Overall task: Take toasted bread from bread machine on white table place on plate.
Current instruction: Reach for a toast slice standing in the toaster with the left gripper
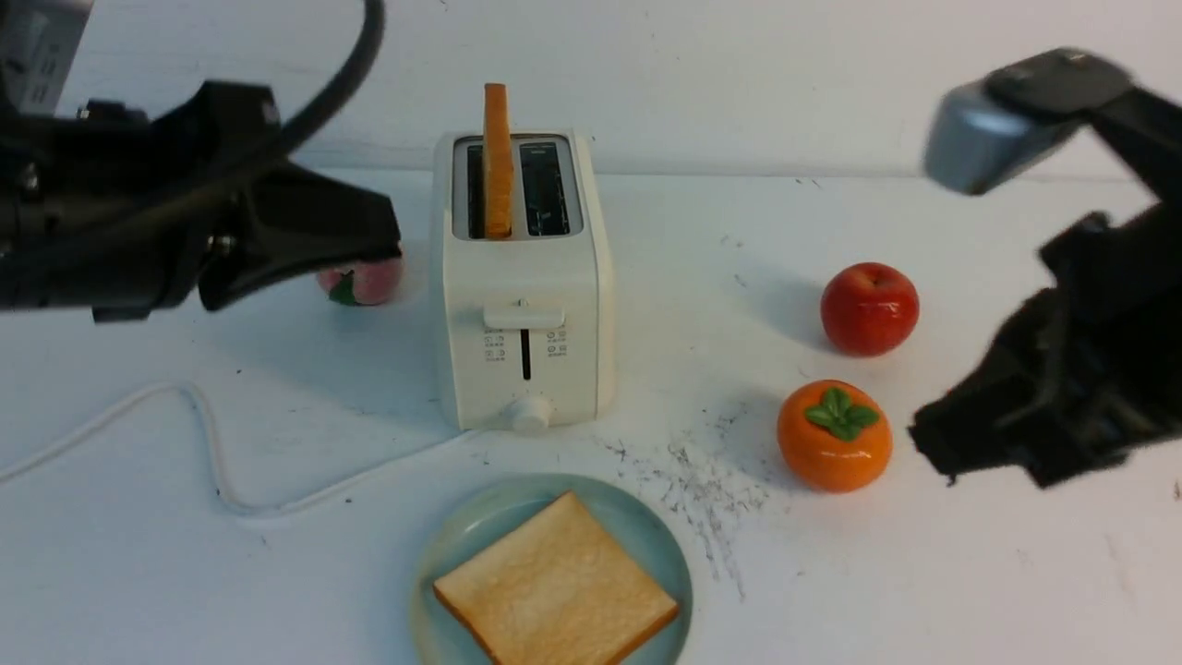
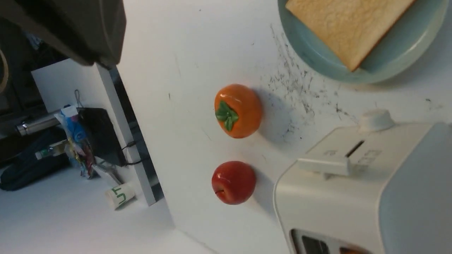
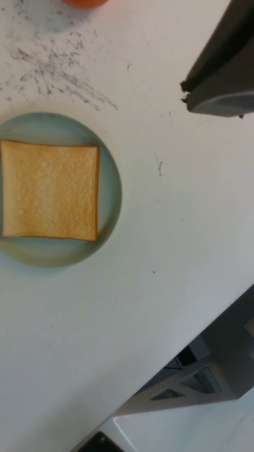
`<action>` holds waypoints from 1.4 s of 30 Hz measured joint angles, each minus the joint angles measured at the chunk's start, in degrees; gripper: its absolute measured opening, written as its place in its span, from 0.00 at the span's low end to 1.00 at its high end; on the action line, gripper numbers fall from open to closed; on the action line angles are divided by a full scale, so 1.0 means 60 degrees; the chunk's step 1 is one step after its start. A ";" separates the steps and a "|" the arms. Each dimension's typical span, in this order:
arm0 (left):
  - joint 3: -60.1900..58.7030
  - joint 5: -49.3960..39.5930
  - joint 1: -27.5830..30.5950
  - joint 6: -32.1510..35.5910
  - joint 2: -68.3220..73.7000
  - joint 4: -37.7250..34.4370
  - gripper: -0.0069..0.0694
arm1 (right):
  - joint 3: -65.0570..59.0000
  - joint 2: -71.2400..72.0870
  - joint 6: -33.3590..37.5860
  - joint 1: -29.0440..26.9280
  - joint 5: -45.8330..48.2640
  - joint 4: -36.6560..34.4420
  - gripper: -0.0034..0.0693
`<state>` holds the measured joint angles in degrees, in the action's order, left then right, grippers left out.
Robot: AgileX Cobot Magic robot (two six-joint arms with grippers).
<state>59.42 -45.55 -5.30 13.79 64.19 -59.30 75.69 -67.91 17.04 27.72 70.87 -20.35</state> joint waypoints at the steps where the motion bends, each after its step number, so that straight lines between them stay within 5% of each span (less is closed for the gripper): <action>1: 0.0468 -0.0229 0.0000 -0.0272 0.0345 0.0498 0.07 | -0.0141 0.0321 -0.0047 0.0000 0.0041 0.0000 0.02; 10: 0.5888 -0.3769 -0.0338 -0.3282 0.4580 0.4871 0.07 | -0.2017 0.3303 -0.0980 0.0000 0.0212 0.0008 0.03; 13: 0.6974 -0.4080 -0.0806 -0.3925 0.5345 0.5509 0.07 | -0.2452 0.3673 -0.1021 0.0000 0.0212 0.0008 0.03; 23: 0.9898 -0.4358 -0.3509 -0.7686 0.7390 1.0560 0.09 | -0.3073 0.4141 -0.1047 0.0000 0.0172 0.0826 0.04; 28: 0.9928 -0.4117 -0.3986 -0.8020 0.7917 1.1359 0.20 | -0.3186 0.4141 -0.1047 0.0000 -0.0141 0.0881 0.05; 36: 0.9928 -0.3032 -0.4124 -0.9806 0.8361 1.2134 0.58 | -0.3186 0.4141 -0.1047 0.0000 -0.0634 0.0971 0.05; 42: 0.9938 -0.2895 -0.4124 -0.9907 0.8361 1.2821 0.64 | -0.3186 0.4141 -0.1047 0.0000 -0.0652 0.1001 0.05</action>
<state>119.05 -62.93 -30.05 -45.66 114.36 17.62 56.57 -43.07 10.76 27.72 66.96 -14.34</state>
